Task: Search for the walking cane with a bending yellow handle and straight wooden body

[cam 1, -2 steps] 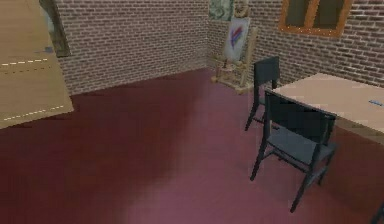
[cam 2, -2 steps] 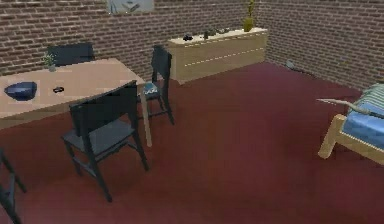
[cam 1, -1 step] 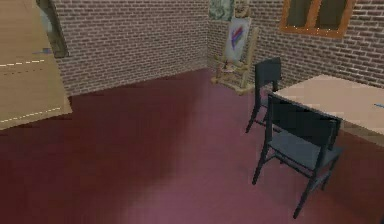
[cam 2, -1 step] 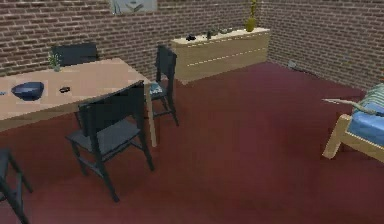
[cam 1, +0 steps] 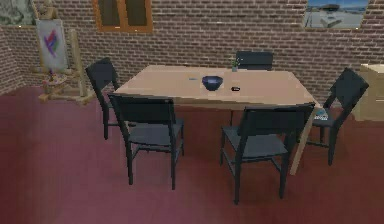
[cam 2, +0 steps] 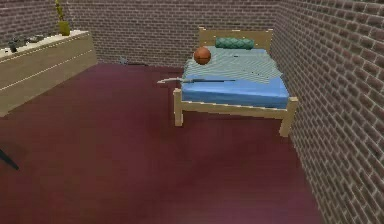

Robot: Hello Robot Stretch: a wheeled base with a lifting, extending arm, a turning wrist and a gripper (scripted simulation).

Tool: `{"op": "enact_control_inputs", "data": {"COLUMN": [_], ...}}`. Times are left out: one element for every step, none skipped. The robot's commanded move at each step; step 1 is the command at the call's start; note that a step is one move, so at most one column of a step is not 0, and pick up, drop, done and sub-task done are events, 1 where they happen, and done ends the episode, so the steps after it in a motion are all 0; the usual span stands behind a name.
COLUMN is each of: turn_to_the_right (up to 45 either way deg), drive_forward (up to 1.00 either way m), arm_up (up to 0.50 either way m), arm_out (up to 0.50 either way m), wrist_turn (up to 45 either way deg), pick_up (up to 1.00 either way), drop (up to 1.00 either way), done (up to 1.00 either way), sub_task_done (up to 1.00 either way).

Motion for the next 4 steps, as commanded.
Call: {"op": "enact_control_inputs", "data": {"turn_to_the_right": [15.0,0.0,45.0,36.0], "drive_forward": [0.0,0.4,0.0,0.0], "arm_up": [0.0,0.0,0.0,0.0], "arm_out": [0.0,0.0,0.0,0.0], "wrist_turn": [0.0,0.0,0.0,0.0], "pick_up": [0.0,0.0,0.0,0.0], "drop": [0.0,0.0,0.0,0.0], "done": [0.0,0.0,0.0,0.0], "sub_task_done": [0.0,0.0,0.0,0.0]}}
